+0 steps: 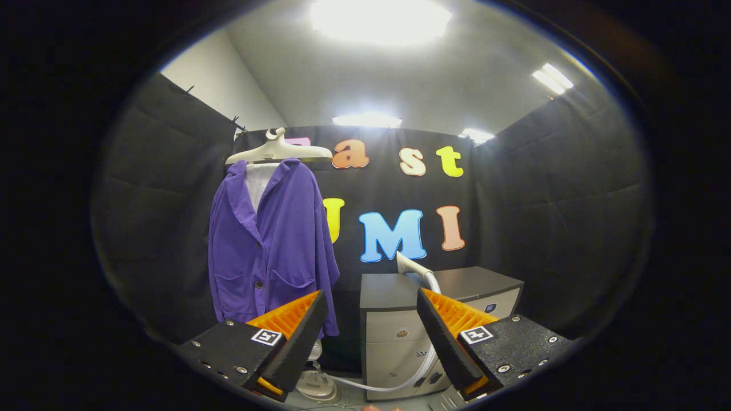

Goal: Iron the clothes twice with a garment steamer, once on the left side and once on the right side.

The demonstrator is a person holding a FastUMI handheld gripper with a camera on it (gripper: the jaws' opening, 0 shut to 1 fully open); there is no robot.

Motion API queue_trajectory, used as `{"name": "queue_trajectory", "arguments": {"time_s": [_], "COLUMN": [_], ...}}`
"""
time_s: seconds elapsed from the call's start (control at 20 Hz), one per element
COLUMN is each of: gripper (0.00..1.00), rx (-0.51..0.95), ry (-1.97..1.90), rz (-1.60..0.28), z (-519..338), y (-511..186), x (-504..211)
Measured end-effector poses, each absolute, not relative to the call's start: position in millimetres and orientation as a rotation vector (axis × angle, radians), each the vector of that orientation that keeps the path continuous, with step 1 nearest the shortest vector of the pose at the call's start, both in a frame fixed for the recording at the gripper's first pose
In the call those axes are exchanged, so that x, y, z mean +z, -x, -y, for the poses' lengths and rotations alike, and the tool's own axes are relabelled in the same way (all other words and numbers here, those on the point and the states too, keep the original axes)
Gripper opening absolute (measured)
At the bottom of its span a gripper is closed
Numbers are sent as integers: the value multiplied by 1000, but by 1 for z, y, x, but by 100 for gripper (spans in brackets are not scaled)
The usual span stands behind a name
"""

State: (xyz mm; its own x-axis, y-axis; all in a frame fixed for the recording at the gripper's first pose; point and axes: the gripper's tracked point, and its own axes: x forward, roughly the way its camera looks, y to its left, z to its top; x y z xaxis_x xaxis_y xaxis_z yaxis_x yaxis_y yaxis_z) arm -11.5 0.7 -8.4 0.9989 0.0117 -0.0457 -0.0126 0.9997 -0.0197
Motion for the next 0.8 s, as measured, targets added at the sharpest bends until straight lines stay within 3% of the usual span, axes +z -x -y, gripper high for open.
{"name": "queue_trajectory", "arguments": {"time_s": [0.8], "gripper": [97], "rx": [-31], "ry": [72], "rz": [-129], "z": [46], "y": [-25], "x": [5]}}
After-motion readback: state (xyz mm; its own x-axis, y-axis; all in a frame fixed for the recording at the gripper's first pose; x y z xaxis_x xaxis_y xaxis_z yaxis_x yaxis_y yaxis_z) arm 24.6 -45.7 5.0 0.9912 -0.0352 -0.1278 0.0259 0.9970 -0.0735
